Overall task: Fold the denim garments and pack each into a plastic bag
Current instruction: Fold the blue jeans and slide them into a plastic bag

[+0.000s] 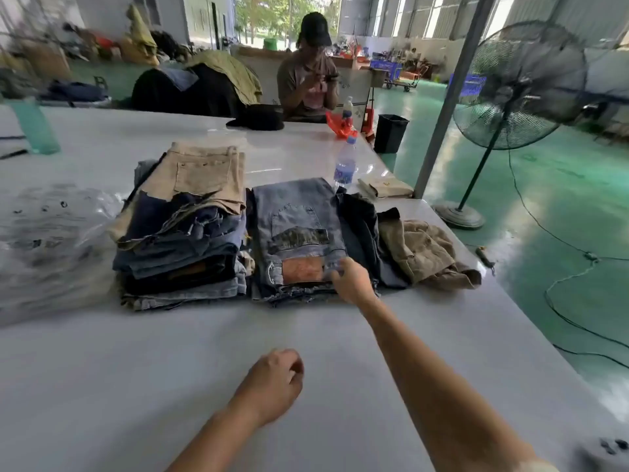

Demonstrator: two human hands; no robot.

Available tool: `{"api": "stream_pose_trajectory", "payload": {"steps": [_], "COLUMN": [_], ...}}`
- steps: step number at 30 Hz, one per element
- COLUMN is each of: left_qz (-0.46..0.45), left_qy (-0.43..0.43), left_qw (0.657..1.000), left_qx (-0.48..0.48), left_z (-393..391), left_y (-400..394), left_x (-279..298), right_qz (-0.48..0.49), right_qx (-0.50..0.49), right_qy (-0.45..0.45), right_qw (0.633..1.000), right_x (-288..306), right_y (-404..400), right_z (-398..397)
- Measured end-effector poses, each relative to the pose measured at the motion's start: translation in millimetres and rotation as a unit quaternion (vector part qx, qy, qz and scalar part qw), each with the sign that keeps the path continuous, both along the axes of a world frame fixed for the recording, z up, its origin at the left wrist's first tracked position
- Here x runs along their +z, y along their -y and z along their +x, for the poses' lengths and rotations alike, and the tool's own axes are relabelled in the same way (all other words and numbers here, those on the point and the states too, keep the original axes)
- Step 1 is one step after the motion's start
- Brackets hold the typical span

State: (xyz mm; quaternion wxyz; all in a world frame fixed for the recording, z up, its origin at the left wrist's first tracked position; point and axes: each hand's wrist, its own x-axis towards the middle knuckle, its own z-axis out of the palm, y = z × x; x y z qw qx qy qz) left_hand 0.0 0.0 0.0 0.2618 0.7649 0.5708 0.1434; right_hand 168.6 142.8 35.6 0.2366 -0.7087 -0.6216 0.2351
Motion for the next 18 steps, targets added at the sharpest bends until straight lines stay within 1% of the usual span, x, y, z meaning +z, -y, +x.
{"api": "stream_pose_trajectory", "payload": {"steps": [1, 2, 3, 4, 6, 8, 10, 12, 14, 15, 16, 17, 18], "left_qz": [0.009, 0.015, 0.024, 0.031, 0.044, 0.077, 0.106, 0.140, 0.196, 0.221, 0.236, 0.242, 0.249], "left_qy": [-0.004, -0.017, -0.026, -0.028, -0.023, -0.029, -0.059, -0.076, -0.011, 0.020, 0.023, 0.009, 0.008], "left_qw": [1.000, 1.000, 0.999, 0.998, 0.997, 0.993, 0.989, 0.983, 0.973, 0.967, 0.964, 0.964, 0.963], "left_qx": [0.009, 0.020, 0.031, 0.047, 0.067, 0.084, 0.085, 0.093, 0.125, 0.130, 0.122, 0.110, 0.102], "left_z": [-0.3, -1.5, -3.6, -4.5, -4.5, 2.1, 12.7, 24.9, 30.7, 29.4, 27.4, 23.0, 17.2], "left_y": [-13.7, -26.1, -40.7, -54.2, -81.4, -100.6, -113.9, -116.8, -116.7, -116.1, -114.5, -113.0, -111.8], "left_x": [-0.8, 0.0, 0.0, 4.8, 6.8, 10.5, 14.0, 21.2, 32.7, 39.0, 47.0, 54.9, 62.9], "right_qz": [-0.005, -0.021, -0.027, -0.041, -0.078, -0.083, -0.036, 0.042, 0.100, 0.109, 0.105, 0.084, 0.052], "right_qx": [-0.042, -0.095, -0.129, -0.140, -0.113, -0.066, -0.033, 0.018, 0.071, 0.094, 0.116, 0.131, 0.129], "right_qy": [-0.017, -0.012, 0.007, 0.027, 0.060, 0.051, 0.039, 0.025, 0.007, -0.006, -0.045, -0.123, -0.226], "right_qw": [0.999, 0.995, 0.991, 0.989, 0.989, 0.993, 0.998, 0.999, 0.992, 0.989, 0.987, 0.980, 0.964], "right_x": [-5.6, -9.5, -13.9, -14.4, -15.3, -3.9, 11.6, 27.4, 36.9, 41.1, 43.3, 43.5, 40.3], "right_y": [-20.1, -33.5, -46.4, -53.1, -62.2, -65.7, -63.6, -47.5, -30.7, -22.3, -15.0, -7.8, -2.4], "right_z": [-0.2, 0.8, 2.4, 4.2, 8.3, 14.8, 16.3, 5.1, -7.6, -11.1, -10.9, -7.5, -1.5]}}
